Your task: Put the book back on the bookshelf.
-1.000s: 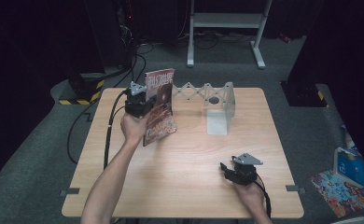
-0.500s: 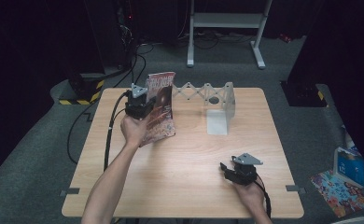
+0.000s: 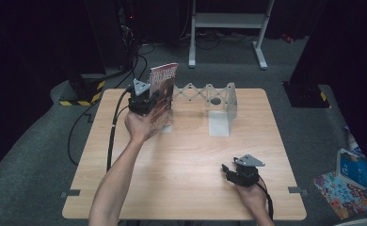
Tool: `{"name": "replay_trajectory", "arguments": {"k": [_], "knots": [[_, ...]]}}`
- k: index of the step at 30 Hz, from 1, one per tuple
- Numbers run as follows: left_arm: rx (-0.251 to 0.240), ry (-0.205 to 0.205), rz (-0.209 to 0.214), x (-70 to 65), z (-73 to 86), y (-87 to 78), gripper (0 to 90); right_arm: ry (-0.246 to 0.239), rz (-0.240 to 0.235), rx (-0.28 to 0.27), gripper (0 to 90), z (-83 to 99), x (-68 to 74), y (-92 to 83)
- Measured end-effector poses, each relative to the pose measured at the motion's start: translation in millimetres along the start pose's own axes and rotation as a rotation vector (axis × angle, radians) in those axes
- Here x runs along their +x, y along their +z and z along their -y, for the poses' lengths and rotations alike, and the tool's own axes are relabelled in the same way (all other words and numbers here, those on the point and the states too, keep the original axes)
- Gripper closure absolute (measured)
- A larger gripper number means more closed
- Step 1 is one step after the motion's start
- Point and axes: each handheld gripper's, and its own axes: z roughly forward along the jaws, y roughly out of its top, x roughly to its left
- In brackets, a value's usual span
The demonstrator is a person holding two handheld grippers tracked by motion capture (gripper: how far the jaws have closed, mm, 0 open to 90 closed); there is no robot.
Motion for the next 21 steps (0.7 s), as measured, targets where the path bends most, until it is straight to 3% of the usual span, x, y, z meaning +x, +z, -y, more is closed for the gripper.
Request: {"name": "replay_trajectory", "arguments": {"k": [3, 7, 15, 21], "knots": [[-0.013, 0.012, 0.007, -0.5, 6.1, -1.6, 83.8, 0.0, 0.0, 0.0, 39.9, 0.0, 0.0, -0.1], [-0.022, -0.004, 0.018, 2.4, 13.6, -6.4, 83.6, -0.001, -0.001, 0.0, 39.8, 0.0, 0.0, -0.1], [0.028, -0.043, 0.044, 9.8, 31.9, -11.4, 83.2, 0.001, -0.001, 0.001, 39.8, 0.0, 0.3, 0.1], [0.064, -0.052, 0.05, 6.1, 36.7, -9.3, 83.0, 0.0, 0.0, 0.0, 39.8, 0.1, 0.2, 0.2]]}}
